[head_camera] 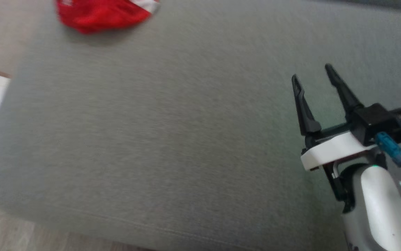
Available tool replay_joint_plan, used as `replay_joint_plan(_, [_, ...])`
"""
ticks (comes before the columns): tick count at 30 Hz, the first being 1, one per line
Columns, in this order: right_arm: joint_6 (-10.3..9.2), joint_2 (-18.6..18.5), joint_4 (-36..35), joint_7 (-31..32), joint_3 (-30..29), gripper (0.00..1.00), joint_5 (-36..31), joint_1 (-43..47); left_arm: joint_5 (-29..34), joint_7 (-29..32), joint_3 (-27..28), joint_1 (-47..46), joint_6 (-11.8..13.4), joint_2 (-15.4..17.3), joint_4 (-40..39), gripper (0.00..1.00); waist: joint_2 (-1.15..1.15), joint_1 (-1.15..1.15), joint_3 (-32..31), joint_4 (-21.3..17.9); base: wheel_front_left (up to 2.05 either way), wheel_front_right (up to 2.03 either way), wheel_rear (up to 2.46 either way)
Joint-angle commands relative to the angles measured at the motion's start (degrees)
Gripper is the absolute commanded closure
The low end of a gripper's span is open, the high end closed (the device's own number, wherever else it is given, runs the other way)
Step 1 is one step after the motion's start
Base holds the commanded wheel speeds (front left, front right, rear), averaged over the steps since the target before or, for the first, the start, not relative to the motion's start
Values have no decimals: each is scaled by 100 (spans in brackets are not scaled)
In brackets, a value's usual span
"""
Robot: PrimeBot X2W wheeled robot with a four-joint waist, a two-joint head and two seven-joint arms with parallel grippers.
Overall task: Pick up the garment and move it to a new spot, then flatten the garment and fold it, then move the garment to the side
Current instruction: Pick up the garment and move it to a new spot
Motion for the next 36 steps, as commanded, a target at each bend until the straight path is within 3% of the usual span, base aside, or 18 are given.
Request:
replay_joint_plan(1, [-4, -16, -391, 70, 166, 0, -68, -215, -110, 195, 194, -533, -40, 213, 214, 0, 0, -3, 996, -886, 0, 0, 0])
replay_joint_plan(12, [-4, -16, -1368, 328, 156, 0, -315, -139, 102, 972, -533, -2024, -505, 29, 2089, 0, 0, -3, 2038, -1464, 0, 0, 0])
replay_joint_plan(24, [-4, -16, -1764, 380, 154, 0, -378, -97, 342, 1273, -958, -2271, -698, 84, 3364, 0, 0, -3, 2416, -1692, 0, 0, 0])
replay_joint_plan(28, [-4, -16, -1783, 394, 168, 0, -396, -145, 419, 1391, -1154, -2330, -874, 155, 3755, 1, 0, -3, 2460, -1710, 0, 0, 0])
replay_joint_plan(29, [-4, -16, -1782, 394, 162, 0, -402, -158, 422, 1388, -1186, -2341, -902, 149, 3824, 25, 0, -3, 2461, -1706, 0, 0, 0])
replay_joint_plan(30, [-4, -16, -1777, 393, 152, 0, -407, -170, 430, 1352, -1214, -2356, -922, 143, 3877, 67, 0, -3, 2460, -1700, 0, 0, 0])
replay_joint_plan(31, [-4, -16, -1769, 390, 141, 0, -407, -182, 452, 1277, -1245, -2375, -940, 139, 3911, 96, 0, -3, 2455, -1692, 0, 0, 0])
replay_joint_plan(36, [-4, -16, -1671, 346, 129, 0, -362, -196, 509, 925, -1354, -2450, -1010, 128, 4019, 100, 0, -3, 2320, -1656, 0, 0, 0])
